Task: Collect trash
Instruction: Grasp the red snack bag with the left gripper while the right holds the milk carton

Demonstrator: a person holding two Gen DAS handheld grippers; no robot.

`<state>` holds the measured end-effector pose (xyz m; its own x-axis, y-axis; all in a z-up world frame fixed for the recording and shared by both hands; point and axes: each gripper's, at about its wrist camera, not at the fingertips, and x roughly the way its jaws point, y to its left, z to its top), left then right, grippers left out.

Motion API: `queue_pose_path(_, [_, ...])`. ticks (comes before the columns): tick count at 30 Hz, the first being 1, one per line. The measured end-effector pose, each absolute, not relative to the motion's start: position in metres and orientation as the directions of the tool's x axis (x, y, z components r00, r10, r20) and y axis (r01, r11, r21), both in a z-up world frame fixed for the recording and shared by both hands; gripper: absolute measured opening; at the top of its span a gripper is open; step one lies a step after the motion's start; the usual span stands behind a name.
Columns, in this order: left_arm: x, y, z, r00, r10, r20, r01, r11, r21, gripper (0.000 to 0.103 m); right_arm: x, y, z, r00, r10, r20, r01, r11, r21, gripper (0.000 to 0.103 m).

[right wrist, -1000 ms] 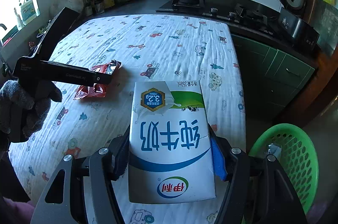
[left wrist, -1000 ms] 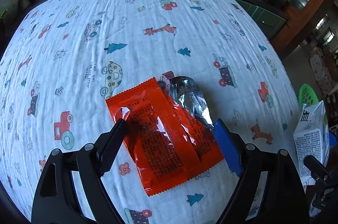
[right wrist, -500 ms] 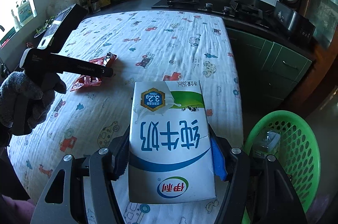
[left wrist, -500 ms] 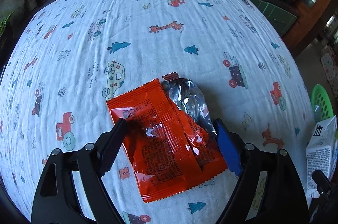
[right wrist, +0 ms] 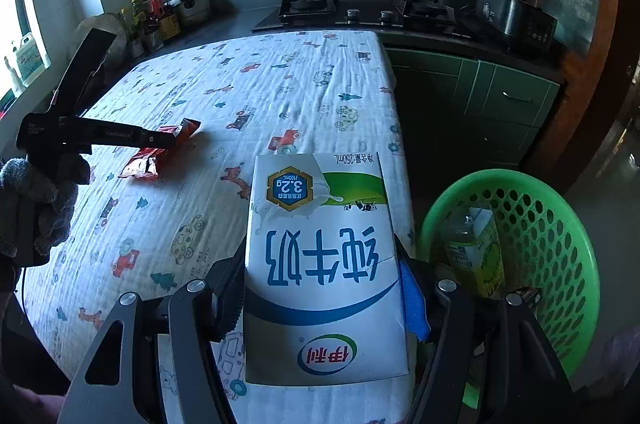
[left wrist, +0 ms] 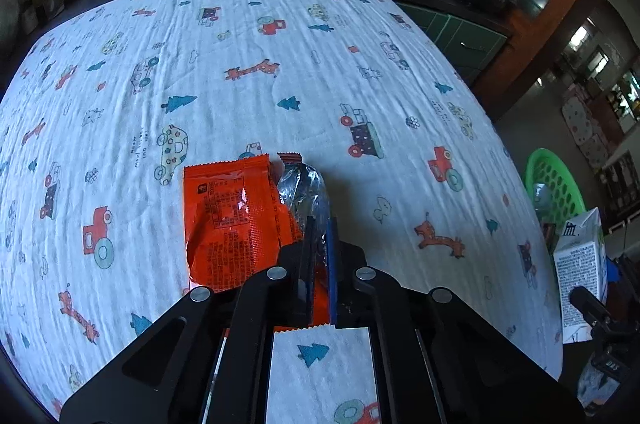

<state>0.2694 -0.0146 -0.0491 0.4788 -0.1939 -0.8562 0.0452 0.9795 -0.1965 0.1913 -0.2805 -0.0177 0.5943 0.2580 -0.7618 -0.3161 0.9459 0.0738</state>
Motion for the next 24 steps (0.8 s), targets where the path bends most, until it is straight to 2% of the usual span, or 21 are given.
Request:
queue_pose_path(2, [0.267,-0.014,-0.047,0.484,-0.193,-0.854,0.049,0.980,-0.194,0.000,0.186,-0.285,-0.016,0.600,0.251,-0.760,-0.306,0.949,0.072,0.062])
queue_pose_path(9, [0.261,-0.012,-0.039,0.489,-0.228,-0.842,0.074,0.973,-0.221,0.000,0.180,-0.293,-0.015,0.606,0.240,-0.758,-0.288,0.955,0.072,0.062])
queue_pose_path(12, [0.261,-0.008,-0.036,0.494,-0.209,-0.844,0.054,0.976,-0.210,0.003,0.181,-0.295,-0.016,0.603,0.247,-0.758,-0.281,0.956,0.088,0.062])
queue_pose_path(14, [0.262,-0.003,-0.037,0.486,-0.187,-0.854,0.034,0.980,-0.195,0.020,0.181,-0.295,-0.016,0.607,0.247,-0.756,-0.280,0.956,0.088,0.062])
queue_pose_path(15, [0.262,-0.001,-0.038,0.489,-0.166,-0.857,0.018,0.983,-0.180,0.051,0.181,-0.295,-0.016,0.606,0.249,-0.755,-0.280,0.956,0.090,0.062])
queue_pose_path(16, [0.263,0.002,-0.038,0.494,-0.136,-0.859,-0.002,0.988,-0.157,0.070,0.181,-0.295,-0.016,0.606,0.251,-0.755,-0.281,0.955,0.092,0.062])
queue_pose_path(19, [0.266,0.008,-0.039,0.506,-0.120,-0.854,-0.001,0.990,-0.139,0.072,0.181,-0.295,-0.017,0.606,0.257,-0.753,-0.285,0.954,0.096,0.062])
queue_pose_path(21, [0.270,0.011,-0.044,0.489,-0.121,-0.864,-0.016,0.989,-0.148,0.080,0.182,-0.295,-0.018,0.604,0.258,-0.754,-0.285,0.954,0.098,0.062])
queue_pose_path(24, [0.275,0.014,-0.051,0.499,-0.080,-0.863,-0.039,0.993,-0.114,0.083,0.183,-0.294,-0.022,0.598,0.265,-0.757,-0.287,0.952,0.107,0.062])
